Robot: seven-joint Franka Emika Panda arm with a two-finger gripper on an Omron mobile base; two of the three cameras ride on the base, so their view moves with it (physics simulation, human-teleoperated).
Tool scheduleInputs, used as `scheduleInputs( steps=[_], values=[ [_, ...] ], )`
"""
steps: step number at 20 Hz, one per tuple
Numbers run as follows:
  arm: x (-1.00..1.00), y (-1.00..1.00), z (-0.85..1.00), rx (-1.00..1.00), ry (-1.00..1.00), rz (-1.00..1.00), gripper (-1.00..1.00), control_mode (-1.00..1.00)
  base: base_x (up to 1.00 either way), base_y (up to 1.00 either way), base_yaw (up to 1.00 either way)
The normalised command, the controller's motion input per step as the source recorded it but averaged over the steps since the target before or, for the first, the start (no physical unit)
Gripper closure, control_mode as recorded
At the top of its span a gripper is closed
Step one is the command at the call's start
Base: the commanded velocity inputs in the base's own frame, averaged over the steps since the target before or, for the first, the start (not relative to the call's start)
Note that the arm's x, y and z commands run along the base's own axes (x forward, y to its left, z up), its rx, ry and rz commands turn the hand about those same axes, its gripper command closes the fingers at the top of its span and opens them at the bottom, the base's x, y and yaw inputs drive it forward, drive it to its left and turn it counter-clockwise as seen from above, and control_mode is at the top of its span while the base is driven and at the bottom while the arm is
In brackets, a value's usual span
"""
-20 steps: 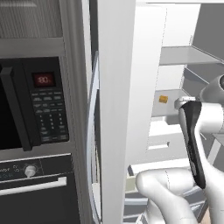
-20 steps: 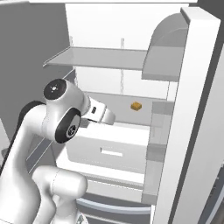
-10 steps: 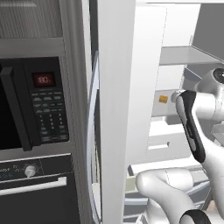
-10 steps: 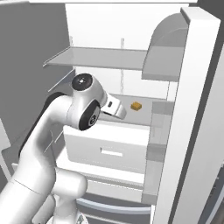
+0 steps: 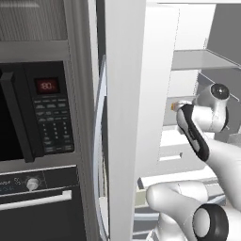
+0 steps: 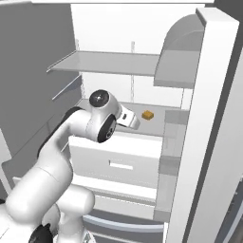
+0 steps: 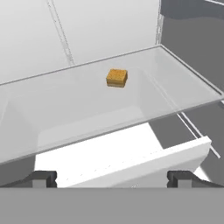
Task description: Take the cakes from the fridge and place them on the empty tray on the dining counter.
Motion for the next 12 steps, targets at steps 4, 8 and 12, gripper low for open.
scheduleInputs(
  steps=[4,8,12],
  values=[
    [0.56,-0.05,-0.24,-0.02,0.0,-0.01,-1.0,-1.0,0.0,0.0,0.0],
    [0.29,-0.19,-0.02,-0.02,0.01,-0.04,-1.0,-1.0,0.0,0.0,0.0],
    [0.24,-0.27,0.0,0.0,0.03,-0.06,-1.0,-1.0,0.0,0.0,0.0]
  ],
)
